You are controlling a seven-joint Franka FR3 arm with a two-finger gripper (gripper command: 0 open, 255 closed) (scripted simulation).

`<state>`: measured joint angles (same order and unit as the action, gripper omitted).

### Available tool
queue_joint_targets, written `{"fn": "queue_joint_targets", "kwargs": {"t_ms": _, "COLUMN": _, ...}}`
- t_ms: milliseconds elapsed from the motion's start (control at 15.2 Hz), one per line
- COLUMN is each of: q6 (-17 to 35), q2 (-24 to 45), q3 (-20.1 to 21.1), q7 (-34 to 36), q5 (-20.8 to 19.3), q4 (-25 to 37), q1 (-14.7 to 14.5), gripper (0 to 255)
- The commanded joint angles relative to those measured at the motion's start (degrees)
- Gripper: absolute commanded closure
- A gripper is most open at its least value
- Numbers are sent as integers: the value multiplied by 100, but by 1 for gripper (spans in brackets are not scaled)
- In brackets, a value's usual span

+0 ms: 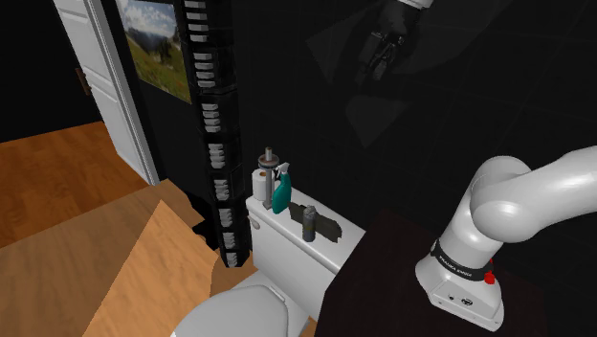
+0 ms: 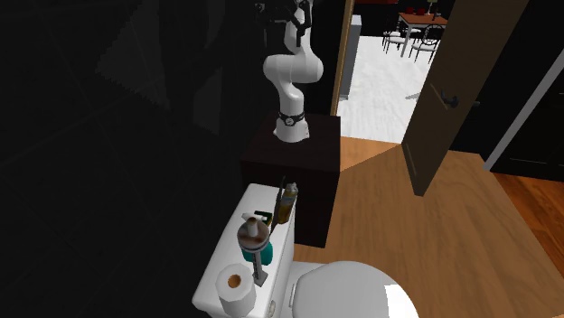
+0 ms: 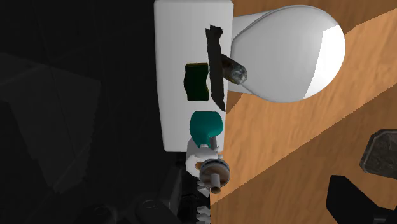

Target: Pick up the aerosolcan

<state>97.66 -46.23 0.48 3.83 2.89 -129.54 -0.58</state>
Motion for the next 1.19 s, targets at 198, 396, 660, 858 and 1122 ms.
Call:
{"fn": "queue_joint_targets", "kwargs": {"t_ms": 198, "q6": 450, "q2": 113, "q3": 119, "q7": 95, "q5": 4, "q4": -455, "q1": 0, "gripper": 0}}
{"fn": "queue_joint_targets", "kwargs": {"t_ms": 396, "q6": 913, "q2": 286, "q3": 239, "q7": 195, "q5": 7, "q4": -863, "q1": -3, "gripper": 0}}
{"fn": "queue_joint_targets", "kwargs": {"t_ms": 660, "q6": 1555, "q2": 618, "q3": 402, "q7": 338, "q5": 8, "q4": -1334, "q1": -6, "gripper": 0}}
{"fn": "queue_joint_targets", "kwargs": {"t_ms": 858, "q6": 2057, "q2": 949, "q3": 526, "q7": 455, "q5": 1, "q4": -1627, "q1": -4, "gripper": 0}}
{"fn": "queue_joint_targets", "kwargs": {"t_ms": 1122, "q6": 2751, "q2": 1503, "q3": 696, "q7": 631, "q5": -34, "q4": -1933, "q1": 13, "gripper": 0}}
